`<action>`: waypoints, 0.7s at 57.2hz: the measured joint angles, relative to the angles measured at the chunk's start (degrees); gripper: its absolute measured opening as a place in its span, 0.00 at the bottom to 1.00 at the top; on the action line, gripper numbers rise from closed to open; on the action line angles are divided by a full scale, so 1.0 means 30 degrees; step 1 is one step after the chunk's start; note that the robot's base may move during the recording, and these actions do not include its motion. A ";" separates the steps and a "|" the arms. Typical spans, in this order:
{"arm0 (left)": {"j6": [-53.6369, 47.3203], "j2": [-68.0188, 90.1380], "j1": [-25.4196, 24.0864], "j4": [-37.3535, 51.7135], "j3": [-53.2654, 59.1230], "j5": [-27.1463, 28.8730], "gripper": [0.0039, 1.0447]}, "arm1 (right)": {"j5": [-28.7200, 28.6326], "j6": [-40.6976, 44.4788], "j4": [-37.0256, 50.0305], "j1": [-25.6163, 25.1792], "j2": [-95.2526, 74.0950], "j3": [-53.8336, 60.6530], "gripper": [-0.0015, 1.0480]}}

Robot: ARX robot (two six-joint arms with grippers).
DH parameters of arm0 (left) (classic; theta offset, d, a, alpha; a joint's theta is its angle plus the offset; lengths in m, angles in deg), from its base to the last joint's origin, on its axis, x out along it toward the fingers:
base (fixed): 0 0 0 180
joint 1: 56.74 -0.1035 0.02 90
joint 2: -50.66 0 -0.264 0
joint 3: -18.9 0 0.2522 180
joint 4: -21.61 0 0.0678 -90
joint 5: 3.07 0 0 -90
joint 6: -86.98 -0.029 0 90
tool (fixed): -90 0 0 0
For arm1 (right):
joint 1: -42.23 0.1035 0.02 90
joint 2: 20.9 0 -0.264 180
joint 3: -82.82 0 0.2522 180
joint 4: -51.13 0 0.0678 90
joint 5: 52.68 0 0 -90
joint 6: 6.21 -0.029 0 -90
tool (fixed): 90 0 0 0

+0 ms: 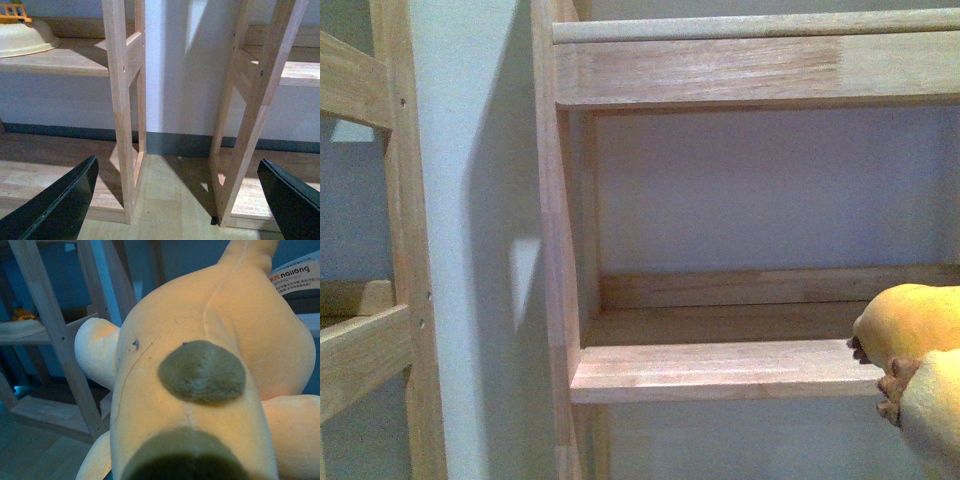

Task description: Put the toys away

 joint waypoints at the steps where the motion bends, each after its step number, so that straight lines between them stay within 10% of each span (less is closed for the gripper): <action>1: 0.0000 0.0007 0.0000 0.0000 0.0000 0.0000 0.95 | -0.0015 0.0000 0.0000 0.0000 0.0000 0.0000 0.17; 40: 0.0000 0.0000 0.0000 0.0000 0.0000 -0.0007 0.95 | -0.0692 0.2280 -0.1792 -0.0066 -0.0816 -0.0962 0.17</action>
